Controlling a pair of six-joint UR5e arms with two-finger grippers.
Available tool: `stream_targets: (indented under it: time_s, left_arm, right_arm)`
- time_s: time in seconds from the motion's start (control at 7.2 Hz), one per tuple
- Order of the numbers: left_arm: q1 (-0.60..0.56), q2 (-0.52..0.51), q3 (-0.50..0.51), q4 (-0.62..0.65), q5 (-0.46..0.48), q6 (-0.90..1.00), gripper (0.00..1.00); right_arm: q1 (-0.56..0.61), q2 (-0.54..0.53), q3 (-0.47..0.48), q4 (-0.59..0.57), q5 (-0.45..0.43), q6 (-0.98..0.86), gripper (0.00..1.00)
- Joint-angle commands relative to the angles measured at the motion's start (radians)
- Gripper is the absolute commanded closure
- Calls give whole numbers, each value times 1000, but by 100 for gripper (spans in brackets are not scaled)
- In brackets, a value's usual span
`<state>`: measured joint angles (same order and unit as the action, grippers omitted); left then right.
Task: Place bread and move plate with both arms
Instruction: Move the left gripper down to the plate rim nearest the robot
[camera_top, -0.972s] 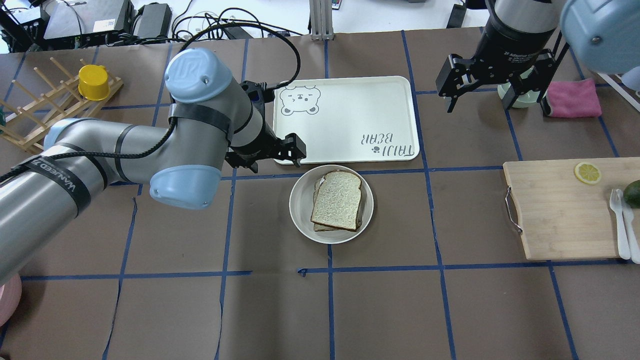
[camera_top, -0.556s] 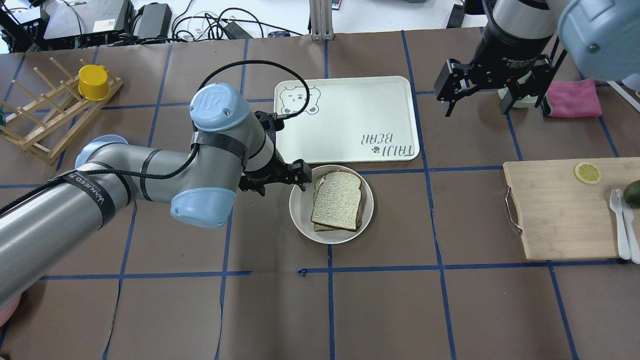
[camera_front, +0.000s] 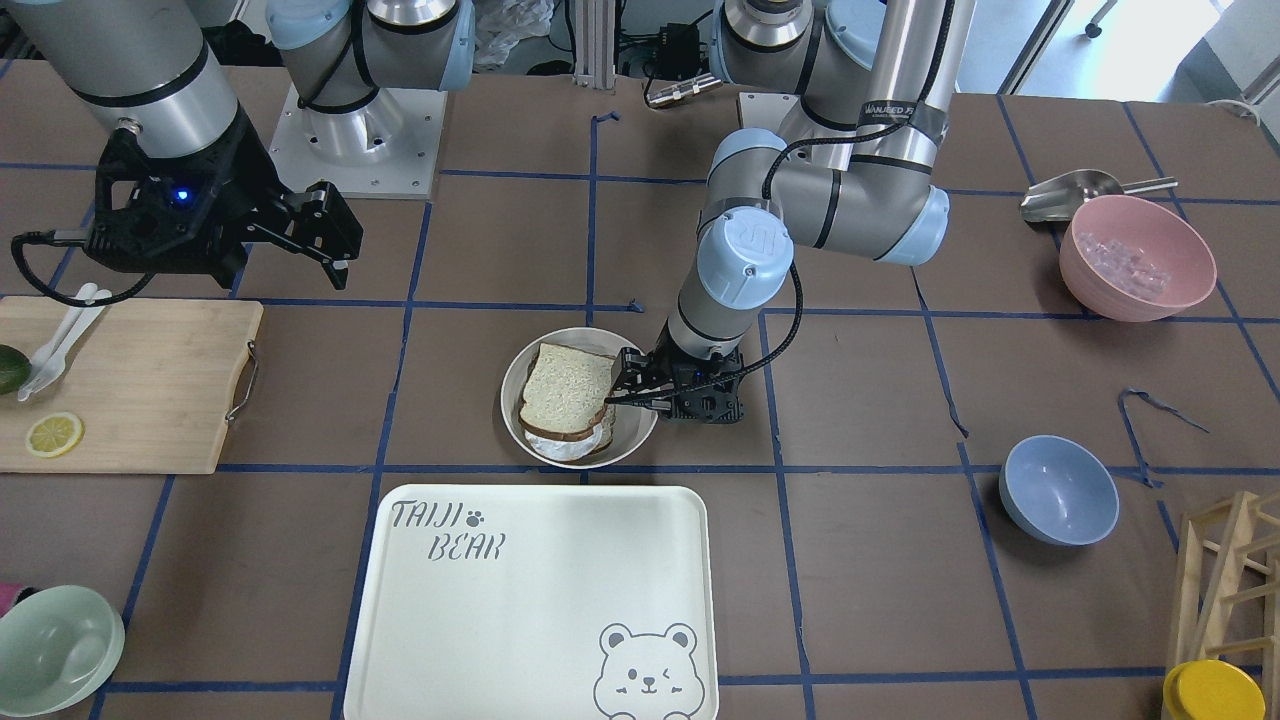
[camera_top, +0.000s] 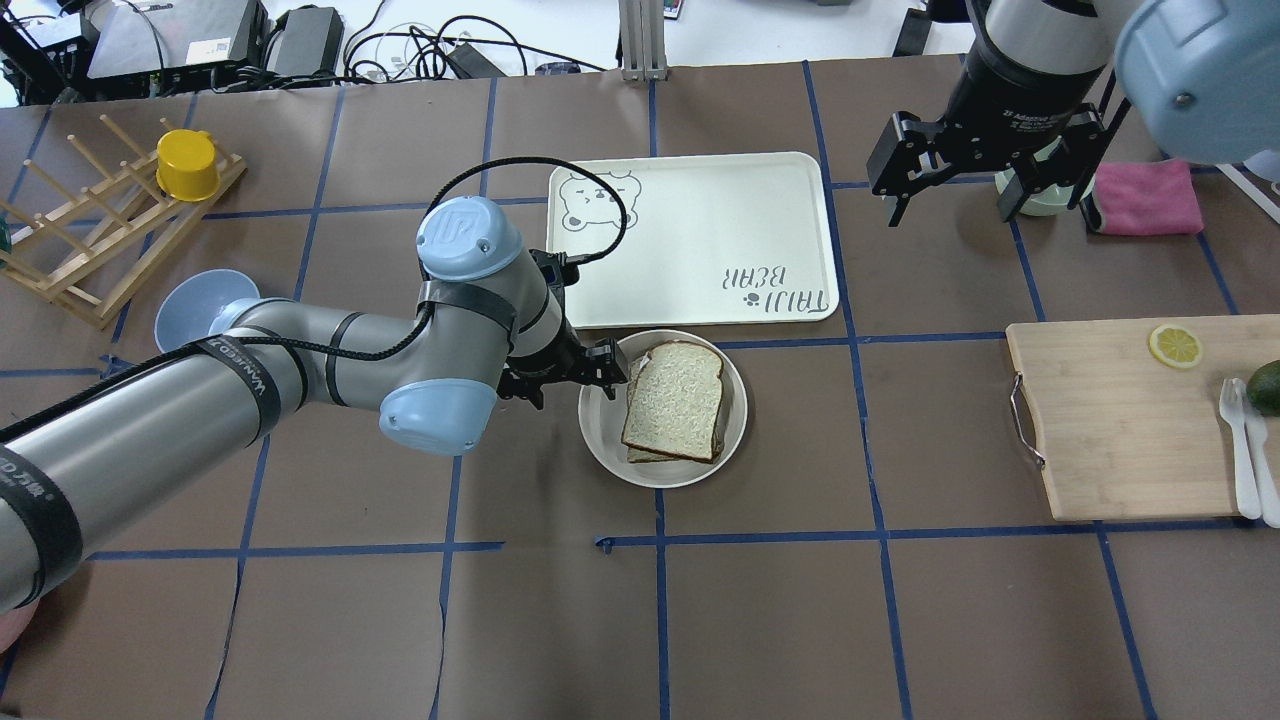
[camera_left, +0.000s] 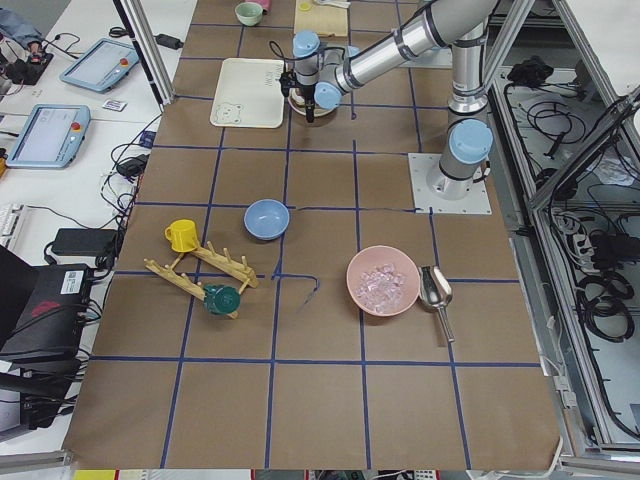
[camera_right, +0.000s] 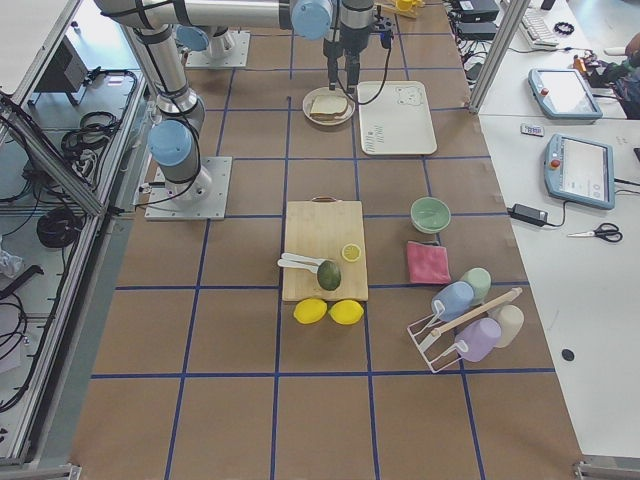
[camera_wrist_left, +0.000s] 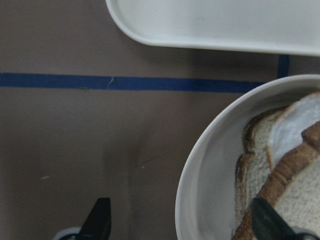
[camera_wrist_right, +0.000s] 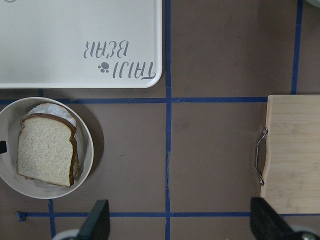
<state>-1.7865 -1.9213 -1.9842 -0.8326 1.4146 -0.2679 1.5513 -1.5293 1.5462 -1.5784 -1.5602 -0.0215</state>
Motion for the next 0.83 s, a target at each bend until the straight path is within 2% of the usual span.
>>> stream_targets:
  time_s: [0.0, 0.14, 0.28, 0.42, 0.69]
  left_arm:
    - [-5, -25, -2, 1, -8, -31, 26]
    - [-13, -21, -1, 3, -8, -39, 49]
    - [-16, -15, 1, -2, -11, -77, 59]
    - [-16, -24, -5, -6, -16, -82, 78]
    - [-16, -21, -2, -7, -52, -85, 100]
  right_arm:
    - [1, 0, 2, 3, 0, 0, 0]
    - [0, 0, 0, -8, 0, 3, 0]
    - [0, -2, 0, -9, -4, 6, 0]
    - [0, -3, 2, -9, -6, 3, 0]
    - [1, -3, 5, -6, -6, 2, 0]
